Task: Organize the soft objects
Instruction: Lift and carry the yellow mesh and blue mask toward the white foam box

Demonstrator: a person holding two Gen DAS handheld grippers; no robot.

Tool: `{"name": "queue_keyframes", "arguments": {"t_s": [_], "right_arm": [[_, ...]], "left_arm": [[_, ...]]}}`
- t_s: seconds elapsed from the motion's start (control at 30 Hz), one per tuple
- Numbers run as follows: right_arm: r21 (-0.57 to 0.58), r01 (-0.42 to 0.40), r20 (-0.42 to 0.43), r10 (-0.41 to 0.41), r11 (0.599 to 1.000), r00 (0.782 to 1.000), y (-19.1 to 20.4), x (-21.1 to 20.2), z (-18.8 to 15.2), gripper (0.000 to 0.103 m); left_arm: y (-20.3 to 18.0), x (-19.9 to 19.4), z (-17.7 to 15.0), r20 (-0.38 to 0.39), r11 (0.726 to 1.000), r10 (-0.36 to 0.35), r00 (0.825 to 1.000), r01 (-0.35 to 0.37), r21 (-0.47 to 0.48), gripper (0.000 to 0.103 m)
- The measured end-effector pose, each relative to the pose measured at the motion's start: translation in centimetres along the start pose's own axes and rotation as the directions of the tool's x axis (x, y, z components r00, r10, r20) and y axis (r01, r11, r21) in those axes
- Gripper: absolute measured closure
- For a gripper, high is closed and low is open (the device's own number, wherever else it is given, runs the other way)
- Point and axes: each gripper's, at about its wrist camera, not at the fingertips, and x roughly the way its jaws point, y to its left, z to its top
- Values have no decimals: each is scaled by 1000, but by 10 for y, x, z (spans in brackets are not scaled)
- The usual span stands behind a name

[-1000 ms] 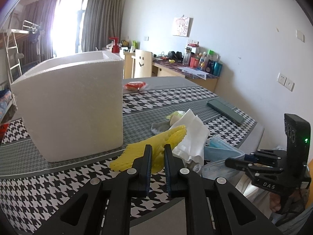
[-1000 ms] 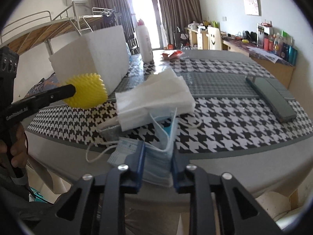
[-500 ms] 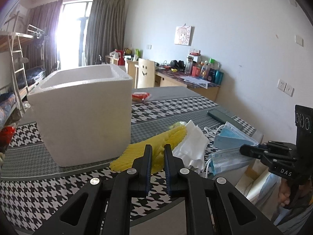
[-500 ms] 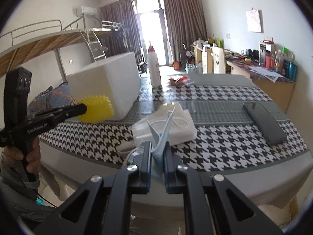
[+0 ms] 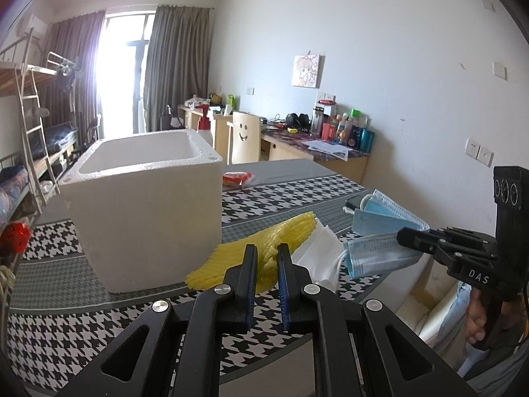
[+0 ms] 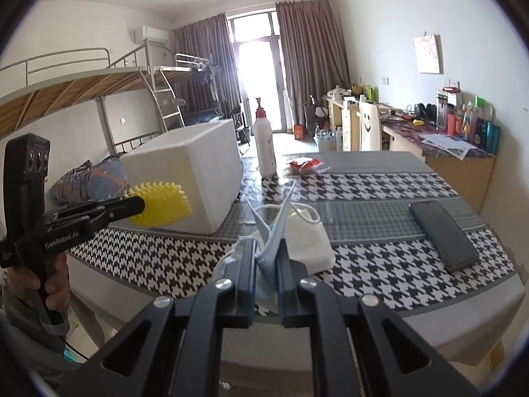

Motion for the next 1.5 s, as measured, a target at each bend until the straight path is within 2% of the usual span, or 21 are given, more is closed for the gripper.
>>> {"name": "queue_keyframes", "arguments": {"t_s": [0.53,1.17,1.5], "right_arm": [[19,17,26,-17,1000,1000,-4,7,13,89],[25,27,85,-29,999,996,-3,2,36,89],[42,41,105,-45,998,993,-9,2,46,89]], "left_arm": [[-4,5,18,22,1000,8,1000,-8,12,90],[-11,4,47,79,999,-30,996,28,33,90],[-18,10,65,103,998,-13,995,7,60,90]]}}
